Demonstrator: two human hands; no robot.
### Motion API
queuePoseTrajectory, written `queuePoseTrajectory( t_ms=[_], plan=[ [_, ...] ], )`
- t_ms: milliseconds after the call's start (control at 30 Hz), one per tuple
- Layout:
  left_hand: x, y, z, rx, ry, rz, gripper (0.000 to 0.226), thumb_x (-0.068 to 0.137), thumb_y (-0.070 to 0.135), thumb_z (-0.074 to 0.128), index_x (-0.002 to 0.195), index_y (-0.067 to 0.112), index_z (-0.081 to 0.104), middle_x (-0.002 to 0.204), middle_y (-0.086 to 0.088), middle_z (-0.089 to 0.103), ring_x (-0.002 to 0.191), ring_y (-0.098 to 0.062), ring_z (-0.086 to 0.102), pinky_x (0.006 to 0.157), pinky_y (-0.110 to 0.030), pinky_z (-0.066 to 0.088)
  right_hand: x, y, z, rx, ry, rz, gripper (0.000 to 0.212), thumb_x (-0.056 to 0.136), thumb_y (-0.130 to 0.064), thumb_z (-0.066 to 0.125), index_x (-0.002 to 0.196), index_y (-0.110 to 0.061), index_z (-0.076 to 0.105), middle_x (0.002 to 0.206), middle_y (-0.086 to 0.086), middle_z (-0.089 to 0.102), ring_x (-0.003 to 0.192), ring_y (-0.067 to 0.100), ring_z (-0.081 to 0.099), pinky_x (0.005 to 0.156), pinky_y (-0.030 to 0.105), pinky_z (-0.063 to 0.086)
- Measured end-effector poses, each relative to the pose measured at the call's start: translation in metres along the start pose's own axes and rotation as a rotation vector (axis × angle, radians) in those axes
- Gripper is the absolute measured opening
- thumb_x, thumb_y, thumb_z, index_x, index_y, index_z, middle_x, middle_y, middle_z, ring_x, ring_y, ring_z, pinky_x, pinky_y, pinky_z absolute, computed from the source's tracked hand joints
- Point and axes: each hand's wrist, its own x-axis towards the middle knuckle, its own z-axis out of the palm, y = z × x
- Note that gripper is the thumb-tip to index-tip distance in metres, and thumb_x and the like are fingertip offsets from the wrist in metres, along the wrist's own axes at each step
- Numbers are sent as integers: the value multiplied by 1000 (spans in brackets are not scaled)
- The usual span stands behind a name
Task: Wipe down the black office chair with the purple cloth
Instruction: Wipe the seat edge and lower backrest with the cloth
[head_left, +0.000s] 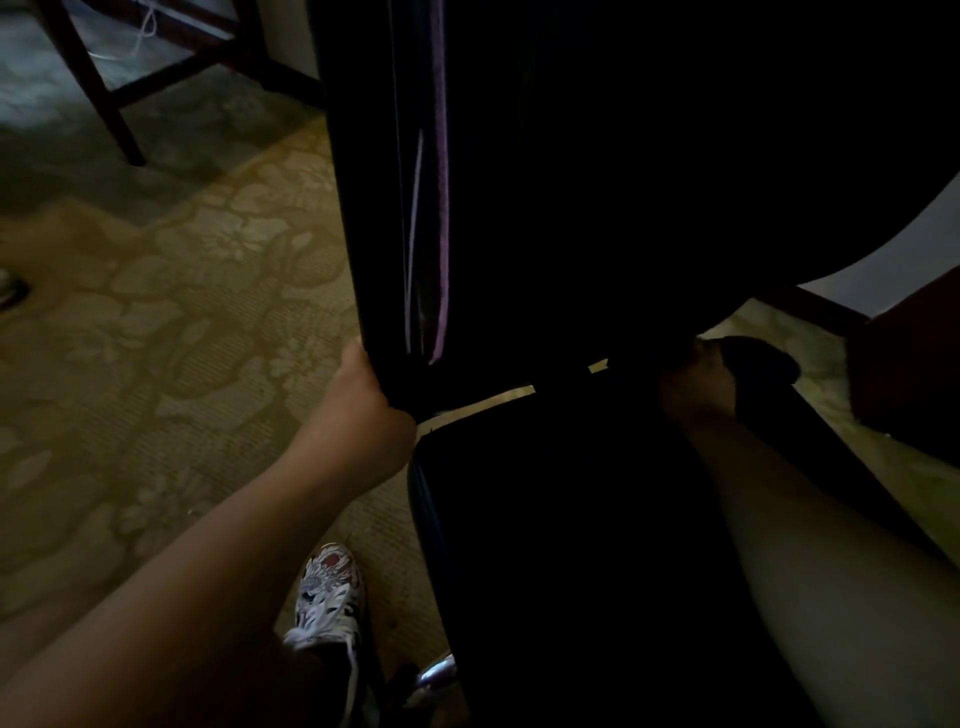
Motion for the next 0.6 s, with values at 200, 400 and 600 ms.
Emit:
queuePoseTrajectory(
  t_ms=[200, 400, 600],
  plan=[
    [-13, 4, -4, -69, -26, -44, 54, 86, 4, 62, 131, 25, 39, 118, 5, 52, 104, -11, 55, 74, -25, 46, -150, -120, 26, 60, -58, -403, 36, 95, -29, 44, 109, -7, 69, 114, 18, 66, 111, 35, 58, 96, 41, 46],
    [-40, -1, -12, -20, -36, -82, 64, 88, 16, 64, 142, 20, 29, 120, 3, 51, 99, -14, 56, 67, -24, 45, -221, -143, 28, -18, -172, -506, 44, 98, -44, 34, 139, -31, 46, 151, 1, 39, 144, 25, 24, 115, 53, 18],
    [-70, -5, -26, -1, -121, -86, 65, 93, 4, 58, 148, 19, 27, 107, 6, 51, 90, -6, 50, 71, -21, 43, -300, -128, 27, -295, -281, -791, 30, 98, -38, 39, 121, -32, 58, 164, -1, 0, 149, 27, -12, 115, 59, 1]
  ],
)
